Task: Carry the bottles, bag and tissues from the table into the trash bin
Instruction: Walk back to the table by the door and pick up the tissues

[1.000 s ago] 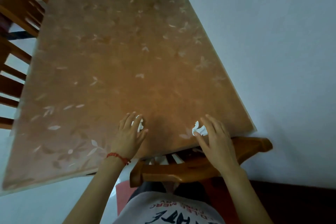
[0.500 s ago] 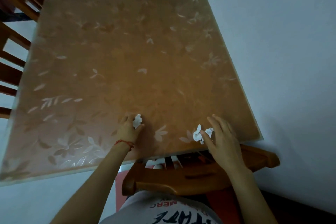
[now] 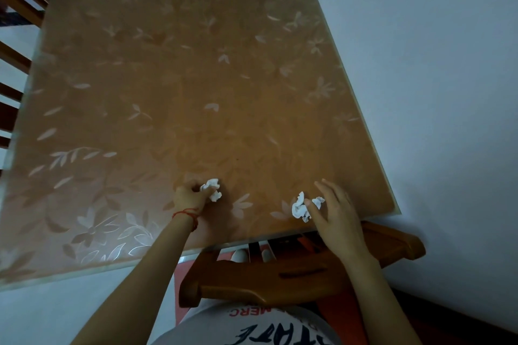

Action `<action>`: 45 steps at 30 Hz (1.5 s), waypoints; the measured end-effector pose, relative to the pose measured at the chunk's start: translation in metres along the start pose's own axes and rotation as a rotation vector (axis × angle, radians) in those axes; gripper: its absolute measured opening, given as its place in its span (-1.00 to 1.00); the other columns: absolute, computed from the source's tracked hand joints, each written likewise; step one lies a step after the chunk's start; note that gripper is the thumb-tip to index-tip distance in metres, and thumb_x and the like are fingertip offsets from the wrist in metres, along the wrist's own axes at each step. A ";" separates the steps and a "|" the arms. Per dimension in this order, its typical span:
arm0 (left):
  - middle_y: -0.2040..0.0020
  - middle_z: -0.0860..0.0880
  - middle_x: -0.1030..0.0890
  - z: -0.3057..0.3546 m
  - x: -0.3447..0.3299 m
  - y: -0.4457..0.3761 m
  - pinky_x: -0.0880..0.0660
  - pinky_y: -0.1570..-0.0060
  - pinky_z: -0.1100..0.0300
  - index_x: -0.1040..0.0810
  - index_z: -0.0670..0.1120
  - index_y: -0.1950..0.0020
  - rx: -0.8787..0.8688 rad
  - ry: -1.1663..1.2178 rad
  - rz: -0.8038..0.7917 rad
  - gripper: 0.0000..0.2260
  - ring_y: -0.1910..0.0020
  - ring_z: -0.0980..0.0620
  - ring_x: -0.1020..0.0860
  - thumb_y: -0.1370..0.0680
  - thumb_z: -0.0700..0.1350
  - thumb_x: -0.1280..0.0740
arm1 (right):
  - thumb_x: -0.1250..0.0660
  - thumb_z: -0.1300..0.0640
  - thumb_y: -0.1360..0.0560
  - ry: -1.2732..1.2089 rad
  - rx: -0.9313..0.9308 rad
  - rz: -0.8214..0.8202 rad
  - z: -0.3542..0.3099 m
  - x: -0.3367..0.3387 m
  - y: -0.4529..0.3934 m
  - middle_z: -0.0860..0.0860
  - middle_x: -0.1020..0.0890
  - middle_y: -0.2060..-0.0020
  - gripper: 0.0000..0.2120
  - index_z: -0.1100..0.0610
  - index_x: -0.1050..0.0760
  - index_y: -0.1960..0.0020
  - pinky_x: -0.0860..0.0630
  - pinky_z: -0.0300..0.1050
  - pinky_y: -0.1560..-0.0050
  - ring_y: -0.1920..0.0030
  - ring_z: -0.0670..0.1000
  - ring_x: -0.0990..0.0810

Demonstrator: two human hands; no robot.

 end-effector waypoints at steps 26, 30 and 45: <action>0.27 0.03 -0.60 0.015 0.001 0.056 -0.51 0.03 0.10 -0.56 0.02 0.24 -0.094 0.232 -0.059 -0.87 0.18 0.00 -0.57 -0.42 -0.21 -0.43 | -0.11 0.08 -0.60 0.103 -0.283 -0.168 0.025 -0.072 -0.047 0.15 -0.49 -0.05 -0.73 0.21 -0.50 -0.10 -0.34 -0.16 0.17 0.09 0.09 -0.51; 0.28 0.03 -0.59 0.016 0.006 0.056 -0.50 0.09 0.12 -0.56 -0.03 0.23 -0.107 0.234 -0.037 -0.89 0.20 -0.01 -0.56 -0.42 -0.23 -0.42 | -0.19 0.02 -0.57 -0.023 -0.249 -0.120 0.024 -0.075 -0.051 0.05 -0.57 0.45 -0.61 0.18 -0.47 0.37 -0.41 -0.28 0.44 0.47 -0.05 -0.47; 0.26 -0.07 -0.61 0.014 0.046 0.079 -0.55 0.04 -0.03 -0.59 -0.08 0.19 -0.080 0.278 0.175 -0.95 0.20 -0.07 -0.57 -0.41 -0.21 -0.43 | -0.43 0.26 -0.39 -0.659 -0.249 -0.228 -0.014 -0.054 -0.042 0.00 -0.65 0.23 -0.80 0.04 -0.53 0.06 -0.46 -0.30 0.24 0.20 -0.08 -0.62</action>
Point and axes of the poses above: each hand's wrist, its own y-axis away from the middle knuckle, its own x-axis out of the back of the hand, z = x × y, the point moved 7 cm from there along -y, towards the middle knuckle
